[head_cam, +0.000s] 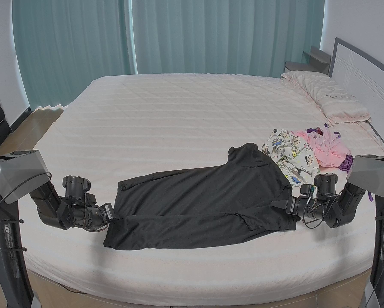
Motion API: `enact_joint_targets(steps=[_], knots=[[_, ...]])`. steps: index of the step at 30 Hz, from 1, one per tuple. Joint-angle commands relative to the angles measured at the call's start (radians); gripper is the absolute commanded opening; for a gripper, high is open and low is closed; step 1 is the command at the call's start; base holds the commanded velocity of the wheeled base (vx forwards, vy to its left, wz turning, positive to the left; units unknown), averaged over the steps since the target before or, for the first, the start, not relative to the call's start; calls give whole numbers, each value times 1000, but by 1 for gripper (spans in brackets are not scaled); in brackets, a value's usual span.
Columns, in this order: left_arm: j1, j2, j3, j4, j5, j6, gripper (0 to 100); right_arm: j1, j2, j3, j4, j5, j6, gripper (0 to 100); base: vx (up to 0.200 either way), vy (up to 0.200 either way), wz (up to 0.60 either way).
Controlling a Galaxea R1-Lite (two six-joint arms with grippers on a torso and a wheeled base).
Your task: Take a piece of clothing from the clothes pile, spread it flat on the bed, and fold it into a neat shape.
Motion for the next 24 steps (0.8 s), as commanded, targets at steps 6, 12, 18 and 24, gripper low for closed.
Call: enact_joint_targets(steps=[6,12,18,24], knots=[[0,1,-2,-1,0,0,0,-36,7,-21,-7,-8,1,0,0,0,0],[0,1,-5,-1,1,1,0,-53,12,-39,-11,-24,2,0,0,0,0],[-2,3,-10,0,1,3,0,-53,18,-46,-11,-24,2,0,0,0,0],[-2,3,-10,0,3,3,100,-50,26,-50,-10,-24,2,0,0,0,0]])
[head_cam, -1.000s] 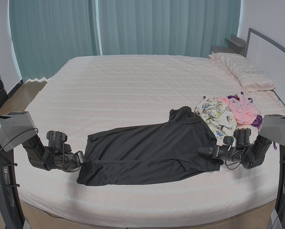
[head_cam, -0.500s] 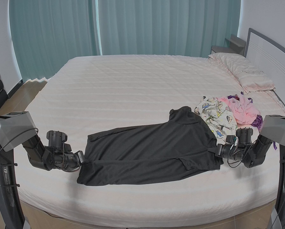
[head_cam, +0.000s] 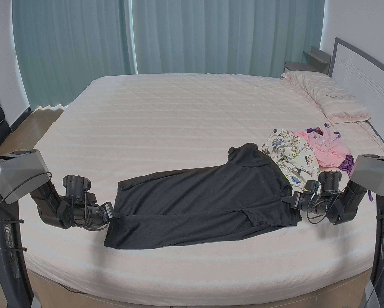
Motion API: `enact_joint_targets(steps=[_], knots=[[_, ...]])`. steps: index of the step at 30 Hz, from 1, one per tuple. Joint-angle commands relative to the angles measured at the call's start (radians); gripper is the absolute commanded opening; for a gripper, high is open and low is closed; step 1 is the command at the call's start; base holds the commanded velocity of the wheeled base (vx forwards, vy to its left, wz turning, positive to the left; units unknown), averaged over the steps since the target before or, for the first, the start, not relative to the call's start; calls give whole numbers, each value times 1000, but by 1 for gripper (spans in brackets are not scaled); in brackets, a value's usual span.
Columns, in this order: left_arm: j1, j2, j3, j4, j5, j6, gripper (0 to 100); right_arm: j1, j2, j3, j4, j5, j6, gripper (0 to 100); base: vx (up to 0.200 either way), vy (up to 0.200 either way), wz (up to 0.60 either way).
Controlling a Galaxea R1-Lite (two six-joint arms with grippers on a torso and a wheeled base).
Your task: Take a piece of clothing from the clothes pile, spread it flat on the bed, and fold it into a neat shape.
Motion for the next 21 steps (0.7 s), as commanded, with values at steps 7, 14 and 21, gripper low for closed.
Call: enact_joint_targets(steps=[7,14,21], knots=[[1,-5,1,0,3,-31,100,-3,-7,6,-13,-9,17,100,0,0,0],[43,-92,21,9,3,-73,100,-34,-82,25,-26,-73,80,100,0,0,0],[92,-158,72,0,0,-146,100,-34,-115,74,-42,-111,135,100,57,0,0]])
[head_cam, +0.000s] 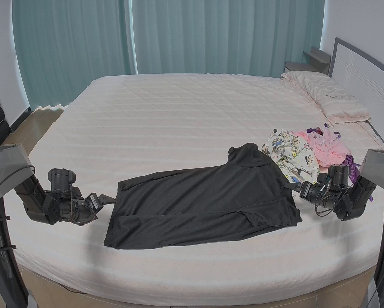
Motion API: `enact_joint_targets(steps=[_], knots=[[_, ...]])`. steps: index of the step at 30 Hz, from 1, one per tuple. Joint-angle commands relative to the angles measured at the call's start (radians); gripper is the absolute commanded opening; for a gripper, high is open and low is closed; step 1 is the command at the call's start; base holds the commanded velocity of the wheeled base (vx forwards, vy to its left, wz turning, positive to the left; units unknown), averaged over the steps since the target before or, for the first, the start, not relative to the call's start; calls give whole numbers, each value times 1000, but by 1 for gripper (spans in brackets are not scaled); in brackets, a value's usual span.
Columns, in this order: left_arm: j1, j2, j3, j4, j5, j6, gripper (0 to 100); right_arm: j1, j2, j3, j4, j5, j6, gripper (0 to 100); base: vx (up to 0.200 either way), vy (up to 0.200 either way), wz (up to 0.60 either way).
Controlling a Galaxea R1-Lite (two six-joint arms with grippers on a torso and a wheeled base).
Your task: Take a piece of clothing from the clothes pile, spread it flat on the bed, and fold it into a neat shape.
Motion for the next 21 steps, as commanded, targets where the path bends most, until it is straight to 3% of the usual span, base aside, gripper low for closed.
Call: enact_joint_targets(steps=[1,13,21], knots=[[25,-63,28,-2,-2,-41,100,-1,-35,32,-17,-4,12,100,200,0,0],[22,-98,86,-7,0,-52,100,8,-58,98,-58,-5,22,100,200,0,0],[19,-91,162,-127,0,-55,100,10,-71,104,-63,-7,20,100,0,0,0]])
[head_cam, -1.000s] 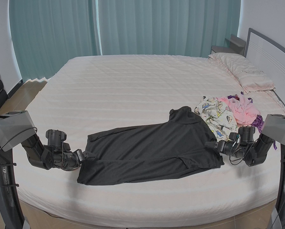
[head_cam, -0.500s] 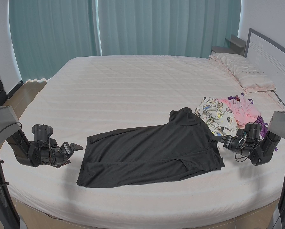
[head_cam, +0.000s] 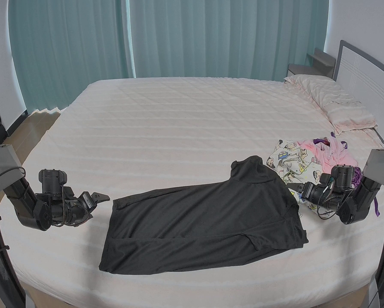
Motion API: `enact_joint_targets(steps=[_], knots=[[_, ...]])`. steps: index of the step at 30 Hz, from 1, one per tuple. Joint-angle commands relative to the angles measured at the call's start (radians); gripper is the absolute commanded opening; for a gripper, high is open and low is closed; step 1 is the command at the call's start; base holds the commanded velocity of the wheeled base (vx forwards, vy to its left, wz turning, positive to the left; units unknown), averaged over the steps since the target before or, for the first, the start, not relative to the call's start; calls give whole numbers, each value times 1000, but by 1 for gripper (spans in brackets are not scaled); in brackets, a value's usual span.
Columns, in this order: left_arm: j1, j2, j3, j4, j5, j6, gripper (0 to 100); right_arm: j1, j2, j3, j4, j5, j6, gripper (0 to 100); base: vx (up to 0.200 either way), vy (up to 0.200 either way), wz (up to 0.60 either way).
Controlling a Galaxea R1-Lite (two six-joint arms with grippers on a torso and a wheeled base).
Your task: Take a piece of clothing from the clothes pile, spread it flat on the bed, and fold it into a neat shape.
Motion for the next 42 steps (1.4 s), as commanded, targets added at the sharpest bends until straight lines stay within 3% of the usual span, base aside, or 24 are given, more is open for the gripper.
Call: enact_joint_targets(steps=[1,13,19,28,42], knots=[[-5,2,35,-19,0,-2,100,1,-10,1,1,1,-1,100,0,0,0],[-40,0,36,-19,3,-26,100,21,-3,-2,1,-1,-1,100,0,-200,0],[-40,7,1,-22,12,-23,100,35,-1,-8,4,-1,-1,100,0,0,0],[-79,148,-166,-11,175,-55,100,50,10,-8,2,-1,-1,100,0,0,0],[-148,188,-194,-8,215,-78,100,58,25,-9,-1,-2,-1,100,0,0,0]])
